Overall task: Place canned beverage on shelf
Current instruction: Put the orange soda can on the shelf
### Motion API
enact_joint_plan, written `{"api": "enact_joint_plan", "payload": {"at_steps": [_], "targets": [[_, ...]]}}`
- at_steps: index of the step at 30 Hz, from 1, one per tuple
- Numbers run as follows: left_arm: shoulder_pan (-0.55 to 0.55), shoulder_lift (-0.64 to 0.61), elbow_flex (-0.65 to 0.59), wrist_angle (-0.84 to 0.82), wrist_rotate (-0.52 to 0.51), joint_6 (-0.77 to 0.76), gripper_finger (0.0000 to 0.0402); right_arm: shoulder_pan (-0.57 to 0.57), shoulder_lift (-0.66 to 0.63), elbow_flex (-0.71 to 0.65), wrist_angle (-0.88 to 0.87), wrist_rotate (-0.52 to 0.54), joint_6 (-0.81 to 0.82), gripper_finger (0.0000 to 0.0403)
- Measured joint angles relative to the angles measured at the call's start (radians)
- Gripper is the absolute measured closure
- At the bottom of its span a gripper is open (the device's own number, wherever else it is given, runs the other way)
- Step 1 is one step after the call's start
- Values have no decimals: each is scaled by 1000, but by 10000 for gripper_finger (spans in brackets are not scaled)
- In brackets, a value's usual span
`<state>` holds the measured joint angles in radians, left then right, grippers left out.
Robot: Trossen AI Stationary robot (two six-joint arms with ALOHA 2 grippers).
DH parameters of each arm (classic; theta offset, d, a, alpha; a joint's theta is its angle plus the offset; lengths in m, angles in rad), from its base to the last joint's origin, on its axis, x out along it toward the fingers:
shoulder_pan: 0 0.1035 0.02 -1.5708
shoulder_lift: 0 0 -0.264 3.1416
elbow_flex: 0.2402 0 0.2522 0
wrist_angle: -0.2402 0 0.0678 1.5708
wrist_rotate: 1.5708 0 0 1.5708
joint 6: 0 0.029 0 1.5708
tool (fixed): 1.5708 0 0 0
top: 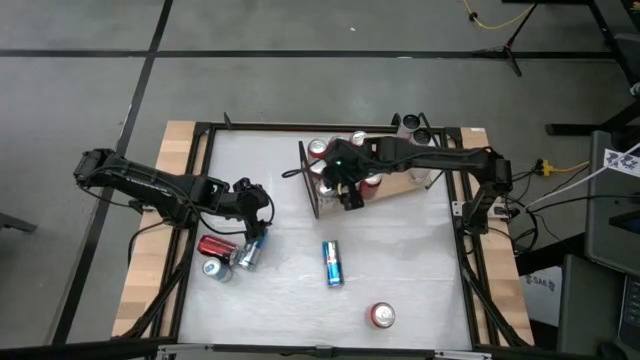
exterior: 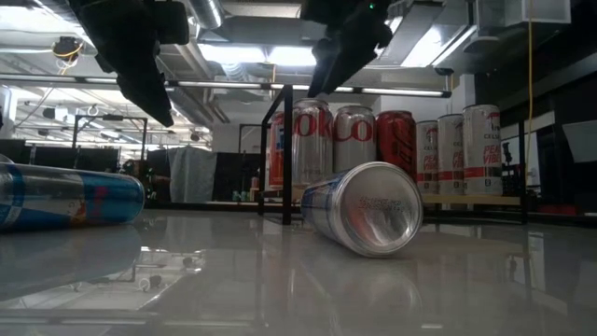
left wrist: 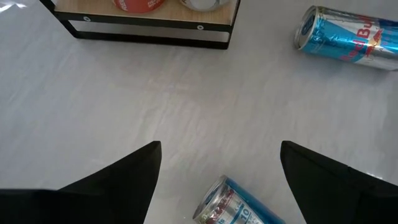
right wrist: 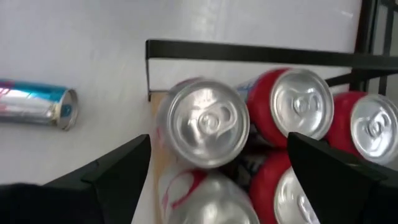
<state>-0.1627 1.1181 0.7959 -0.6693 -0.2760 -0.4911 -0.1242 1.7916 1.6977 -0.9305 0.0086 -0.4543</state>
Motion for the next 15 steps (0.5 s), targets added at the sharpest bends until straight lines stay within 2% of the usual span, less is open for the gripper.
{"api": "enact_joint_plan", "payload": {"at_steps": [8, 15], "targets": [[0, 0, 0, 33, 0, 3, 82, 15, -1, 110, -198, 1, 63, 39], [0, 0, 0, 108, 0, 4, 82, 114, -57, 119, -268, 2, 158, 39]]}}
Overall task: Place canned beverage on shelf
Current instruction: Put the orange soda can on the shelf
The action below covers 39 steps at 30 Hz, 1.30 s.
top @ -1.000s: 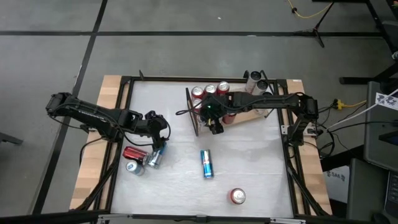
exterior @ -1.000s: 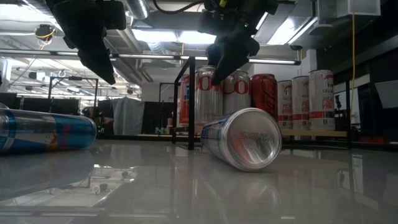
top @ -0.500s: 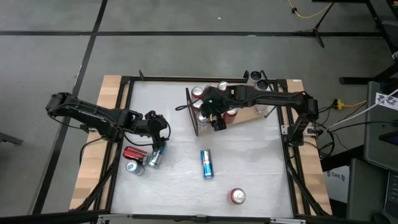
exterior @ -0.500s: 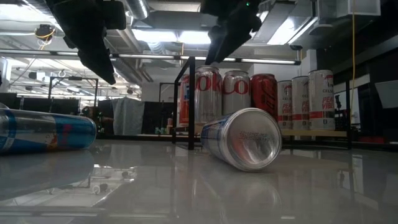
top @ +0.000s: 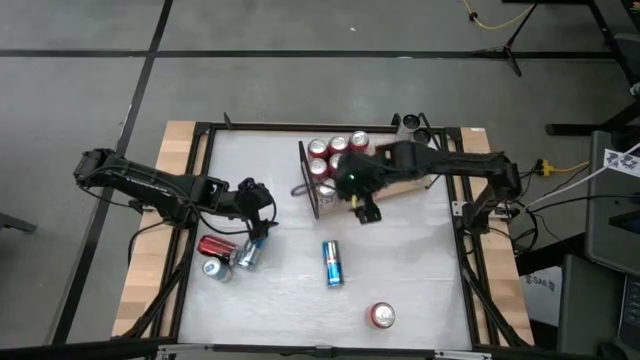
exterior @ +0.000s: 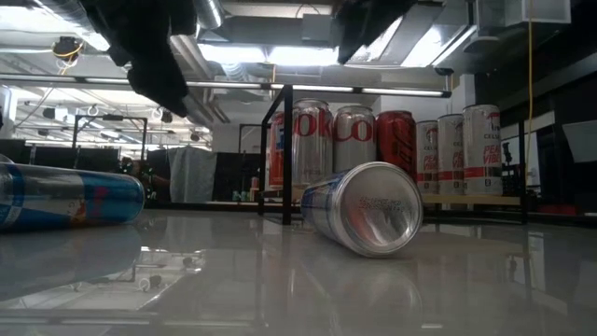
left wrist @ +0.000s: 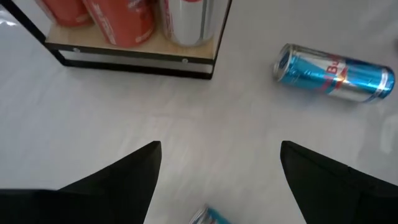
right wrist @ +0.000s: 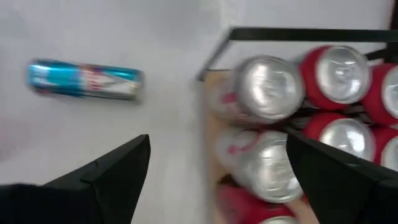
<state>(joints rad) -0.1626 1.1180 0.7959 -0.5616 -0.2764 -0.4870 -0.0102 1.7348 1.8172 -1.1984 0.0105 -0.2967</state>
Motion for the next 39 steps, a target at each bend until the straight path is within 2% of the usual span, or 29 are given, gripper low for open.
{"api": "enact_joint_plan", "payload": {"at_steps": [8, 14, 23, 30, 39], "targets": [[0, 0, 0, 55, 0, 0, 82, 125, -84, 0, -59, -3, 286, 38], [0, 0, 0, 65, 0, -1, 82, 208, -99, 0, -79, -61, 463, 39], [-4, 0, 0, 195, 7, -8, 82, 312, -81, 0, -73, -83, 560, 38], [-25, 0, 0, 208, 8, -8, 82, 414, -80, 0, -73, -108, 725, 39], [-66, 0, 0, 213, 8, -8, 82, 611, -79, -40, -39, -98, 734, 39]]}}
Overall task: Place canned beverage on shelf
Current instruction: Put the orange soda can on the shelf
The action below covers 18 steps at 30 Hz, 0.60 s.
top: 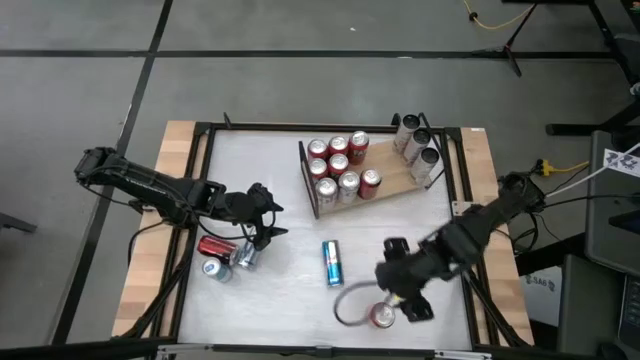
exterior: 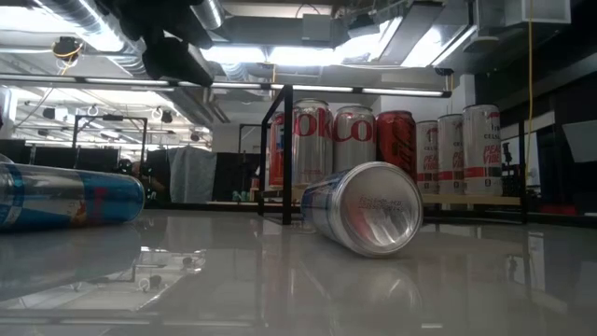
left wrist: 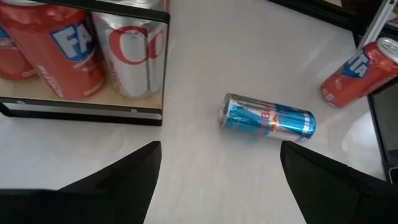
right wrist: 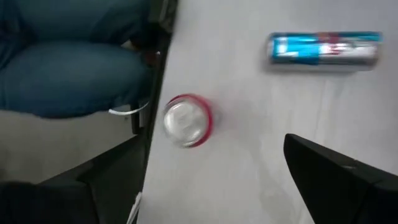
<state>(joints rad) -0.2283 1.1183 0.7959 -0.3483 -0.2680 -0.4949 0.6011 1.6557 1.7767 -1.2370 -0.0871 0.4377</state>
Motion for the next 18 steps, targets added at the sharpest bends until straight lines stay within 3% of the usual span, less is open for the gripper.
{"api": "enact_joint_plan", "payload": {"at_steps": [10, 18], "targets": [[-31, 0, 0, 6, -11, -24, 82, 160, 0, -206, 224, 92, -60, 39], [-31, 1, 0, 6, -11, -27, 82, 185, 0, -355, 428, 183, -110, 39]]}}
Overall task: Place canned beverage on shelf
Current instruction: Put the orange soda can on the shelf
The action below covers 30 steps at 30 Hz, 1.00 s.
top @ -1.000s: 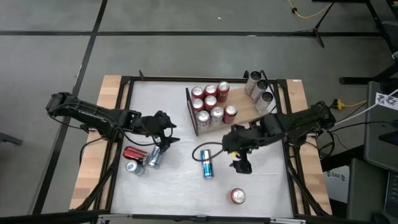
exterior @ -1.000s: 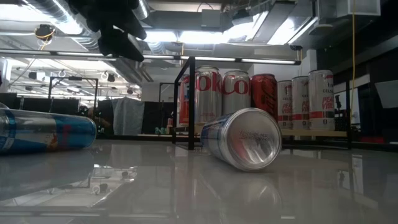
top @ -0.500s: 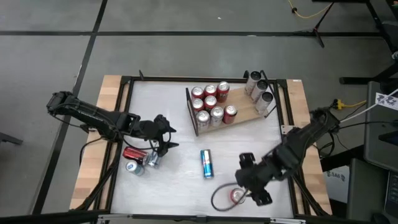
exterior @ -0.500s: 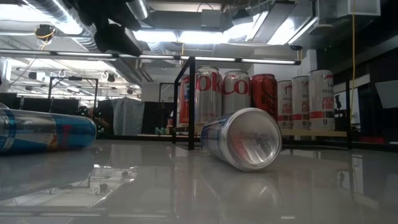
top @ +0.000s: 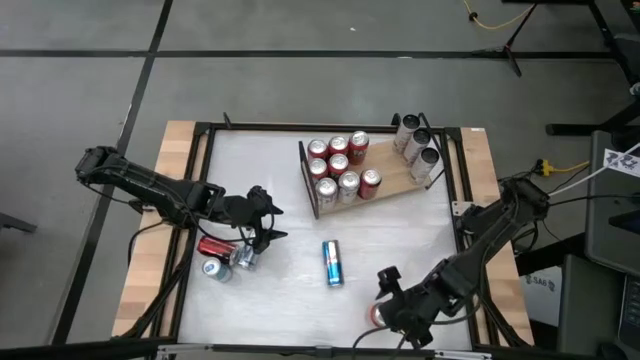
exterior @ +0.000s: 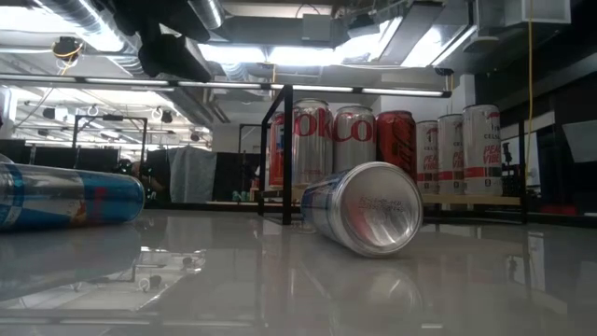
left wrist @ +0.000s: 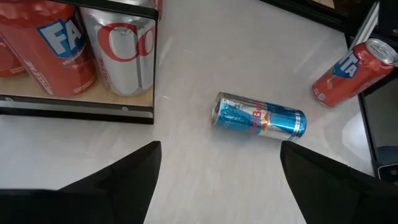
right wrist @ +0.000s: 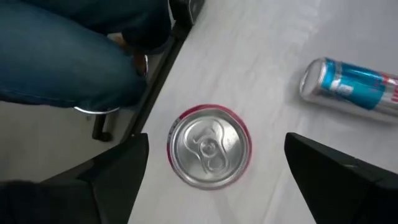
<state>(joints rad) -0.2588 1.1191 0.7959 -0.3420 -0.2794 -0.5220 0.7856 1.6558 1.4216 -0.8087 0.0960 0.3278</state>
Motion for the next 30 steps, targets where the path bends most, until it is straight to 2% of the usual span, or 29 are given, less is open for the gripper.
{"api": "enact_joint_plan", "payload": {"at_steps": [7, 15, 20, 30], "targets": [[0, 0, 0, 0, -5, 0, 82, 0, 0, -68, 66, -9, -3, 39], [0, 0, 0, 0, -65, -1, 82, 9, 11, -115, 127, -36, -24, 39], [0, 0, 0, 0, -71, -1, 82, 19, 14, -152, 195, -4, -75, 39], [0, 0, 0, 0, -77, -2, 82, 19, 16, -154, 219, 25, -127, 39]]}}
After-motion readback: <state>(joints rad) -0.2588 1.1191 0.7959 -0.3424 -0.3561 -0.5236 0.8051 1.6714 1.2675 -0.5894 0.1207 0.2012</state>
